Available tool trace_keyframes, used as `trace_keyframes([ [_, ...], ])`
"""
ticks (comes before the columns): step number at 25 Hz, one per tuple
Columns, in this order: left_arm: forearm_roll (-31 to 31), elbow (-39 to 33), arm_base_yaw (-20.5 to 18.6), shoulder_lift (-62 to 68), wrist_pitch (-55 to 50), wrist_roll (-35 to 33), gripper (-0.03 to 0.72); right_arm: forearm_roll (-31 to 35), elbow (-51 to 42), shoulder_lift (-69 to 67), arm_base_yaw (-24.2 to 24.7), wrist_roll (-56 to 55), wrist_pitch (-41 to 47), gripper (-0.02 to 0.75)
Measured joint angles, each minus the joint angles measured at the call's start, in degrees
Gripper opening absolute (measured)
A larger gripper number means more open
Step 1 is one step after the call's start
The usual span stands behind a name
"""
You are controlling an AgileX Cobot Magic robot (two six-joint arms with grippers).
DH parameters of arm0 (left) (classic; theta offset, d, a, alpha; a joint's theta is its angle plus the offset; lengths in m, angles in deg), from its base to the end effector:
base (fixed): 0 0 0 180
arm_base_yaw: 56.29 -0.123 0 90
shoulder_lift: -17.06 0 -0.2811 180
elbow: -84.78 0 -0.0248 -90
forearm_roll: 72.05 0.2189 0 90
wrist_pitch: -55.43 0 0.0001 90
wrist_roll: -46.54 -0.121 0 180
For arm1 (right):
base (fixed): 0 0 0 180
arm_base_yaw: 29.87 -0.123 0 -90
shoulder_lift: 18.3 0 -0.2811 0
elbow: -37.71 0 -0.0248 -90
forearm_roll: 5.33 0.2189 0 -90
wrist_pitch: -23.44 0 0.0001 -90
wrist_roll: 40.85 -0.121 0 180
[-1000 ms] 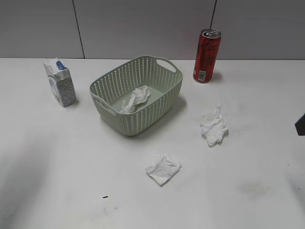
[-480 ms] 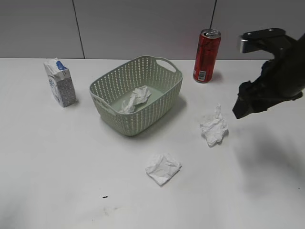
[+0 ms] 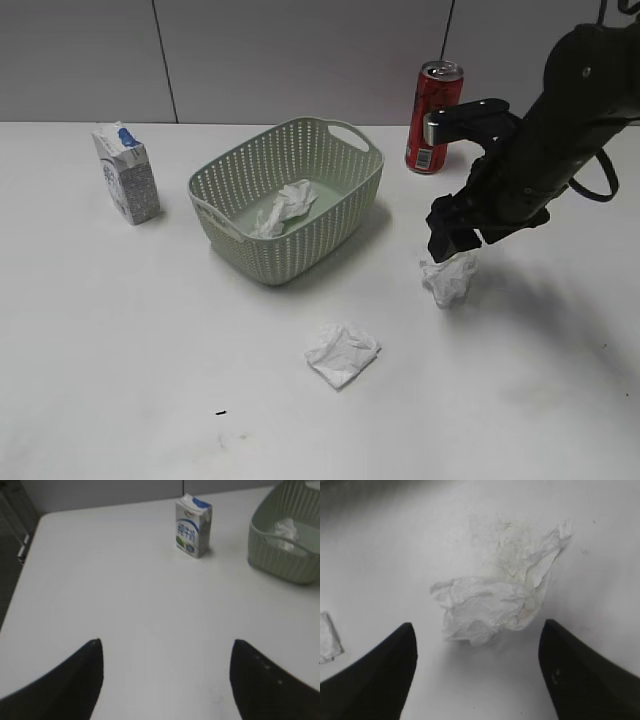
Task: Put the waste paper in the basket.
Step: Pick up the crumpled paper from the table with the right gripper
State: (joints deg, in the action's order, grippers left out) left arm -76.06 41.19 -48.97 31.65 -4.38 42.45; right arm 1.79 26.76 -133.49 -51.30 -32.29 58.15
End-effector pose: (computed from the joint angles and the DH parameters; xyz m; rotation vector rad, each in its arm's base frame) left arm 0.0066 -0.0082 0.2736 0.2059 2.0491 -0.1190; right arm 0.3236 0.1362 0.1544 -0.6048 2.7487 0.1762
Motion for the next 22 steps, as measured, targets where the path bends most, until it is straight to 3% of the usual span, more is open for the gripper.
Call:
trace_keyframes([
  [5,3.36,0.00,0.00,-6.47,-0.24,2.13,0.580,-0.33,0.00,-3.37,0.00,-3.12,-3.96,0.571],
  [22,3.65,-4.51,0.00,-7.00,0.14,2.16,0.580,-2.79,0.71,-10.54,0.00,-5.94,-8.56,0.566],
])
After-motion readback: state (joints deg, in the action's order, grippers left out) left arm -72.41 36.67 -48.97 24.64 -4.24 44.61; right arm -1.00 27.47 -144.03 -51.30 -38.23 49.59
